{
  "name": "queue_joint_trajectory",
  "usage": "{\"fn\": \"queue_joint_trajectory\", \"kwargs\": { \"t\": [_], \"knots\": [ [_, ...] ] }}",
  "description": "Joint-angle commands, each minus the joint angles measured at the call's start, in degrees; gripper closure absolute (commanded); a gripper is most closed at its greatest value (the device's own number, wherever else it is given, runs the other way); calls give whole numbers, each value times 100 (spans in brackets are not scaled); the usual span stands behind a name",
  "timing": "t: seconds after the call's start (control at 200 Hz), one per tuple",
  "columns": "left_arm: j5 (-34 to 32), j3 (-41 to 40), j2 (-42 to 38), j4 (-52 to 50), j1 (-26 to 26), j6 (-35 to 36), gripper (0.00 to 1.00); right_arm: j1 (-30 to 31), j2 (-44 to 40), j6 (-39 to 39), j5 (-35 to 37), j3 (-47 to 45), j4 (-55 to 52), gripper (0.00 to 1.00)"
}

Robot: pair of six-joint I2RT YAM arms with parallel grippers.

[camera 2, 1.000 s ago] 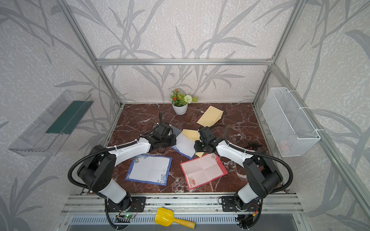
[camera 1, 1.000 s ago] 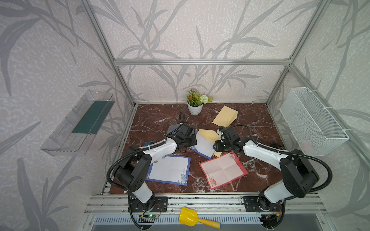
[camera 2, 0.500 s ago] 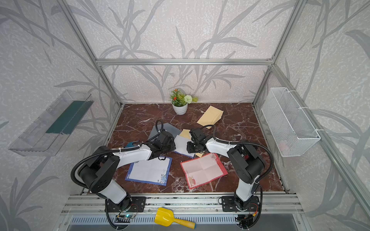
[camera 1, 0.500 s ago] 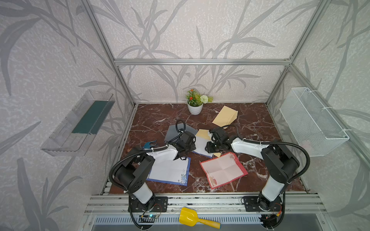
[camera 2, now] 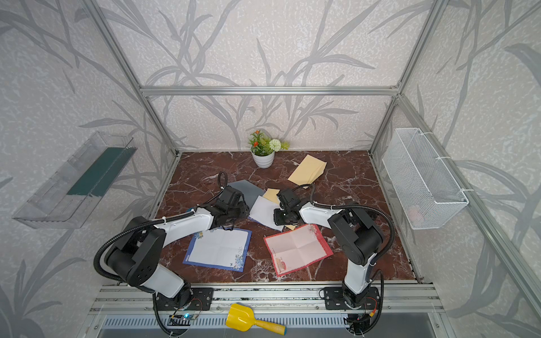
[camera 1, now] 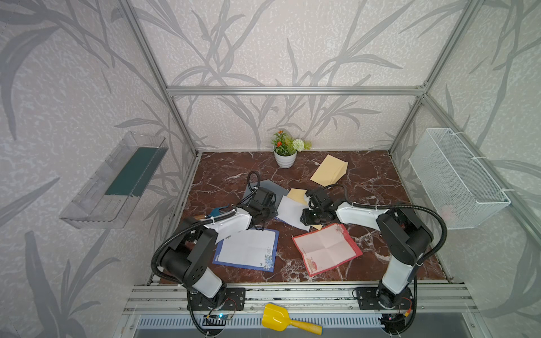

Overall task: Fold the letter paper in half and place it into the envelope
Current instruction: Fold the letter paper into the envelope.

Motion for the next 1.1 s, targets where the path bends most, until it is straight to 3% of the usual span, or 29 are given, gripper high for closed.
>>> {"fn": "queue_joint_trajectory", "kwargs": {
  "t": [0.0, 0.22, 0.56, 1.095],
  "knots": [
    [356, 295, -104, -328, 126, 548, 40, 10, 116, -40, 78, -112, -46, 70],
    [1053, 556, 307, -146, 228, 967, 39, 15, 87, -75, 61, -167, -27, 71],
    [1857, 694, 966, 252, 365, 896, 39, 14, 82, -105, 32, -221, -18, 72],
    [2568, 507, 872, 685, 396, 654, 39, 11, 153, -77, -29, -217, 71, 72]
  ]
}}
